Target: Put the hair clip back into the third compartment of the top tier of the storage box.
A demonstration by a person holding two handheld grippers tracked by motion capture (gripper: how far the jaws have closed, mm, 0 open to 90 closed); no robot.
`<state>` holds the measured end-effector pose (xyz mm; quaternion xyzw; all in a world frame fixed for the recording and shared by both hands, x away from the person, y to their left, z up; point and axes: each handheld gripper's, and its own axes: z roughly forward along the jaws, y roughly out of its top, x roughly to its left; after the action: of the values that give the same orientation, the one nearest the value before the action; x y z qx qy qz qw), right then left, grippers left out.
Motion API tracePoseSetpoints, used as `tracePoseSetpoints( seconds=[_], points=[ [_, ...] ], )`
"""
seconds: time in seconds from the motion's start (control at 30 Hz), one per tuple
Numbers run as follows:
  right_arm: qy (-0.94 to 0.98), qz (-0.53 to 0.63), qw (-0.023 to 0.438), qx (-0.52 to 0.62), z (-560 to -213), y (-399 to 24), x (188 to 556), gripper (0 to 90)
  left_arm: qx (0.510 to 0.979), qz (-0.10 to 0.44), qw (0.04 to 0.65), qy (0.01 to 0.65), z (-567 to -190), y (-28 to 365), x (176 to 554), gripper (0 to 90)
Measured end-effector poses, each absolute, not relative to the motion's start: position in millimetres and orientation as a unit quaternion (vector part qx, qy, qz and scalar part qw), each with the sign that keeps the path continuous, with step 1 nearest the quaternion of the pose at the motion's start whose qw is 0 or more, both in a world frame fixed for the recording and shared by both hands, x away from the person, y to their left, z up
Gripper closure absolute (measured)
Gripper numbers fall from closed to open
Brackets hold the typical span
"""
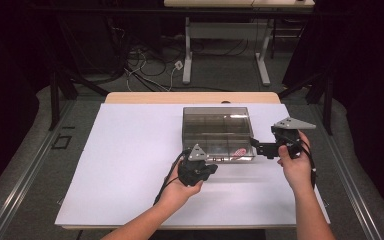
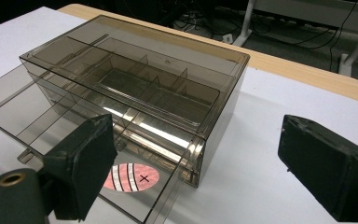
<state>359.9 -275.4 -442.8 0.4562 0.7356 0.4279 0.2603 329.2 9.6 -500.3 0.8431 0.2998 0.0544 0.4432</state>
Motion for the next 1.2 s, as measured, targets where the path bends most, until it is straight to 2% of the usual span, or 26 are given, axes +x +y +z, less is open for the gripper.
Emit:
tracePoseSetpoints(
  seconds=[0.63, 1.2],
  points=[
    [0.734, 0.429, 0.264, 0.455, -443, -275, 361, 11.0, 0.84, 0.058, 0.427, 0.331, -506, 15, 341, 90.0],
    [0.738, 0.428, 0.263, 0.451, -444, -275, 361, 11.0, 0.826, 0.068, 0.44, 0.347, -507, 17, 350, 90.0]
  ],
)
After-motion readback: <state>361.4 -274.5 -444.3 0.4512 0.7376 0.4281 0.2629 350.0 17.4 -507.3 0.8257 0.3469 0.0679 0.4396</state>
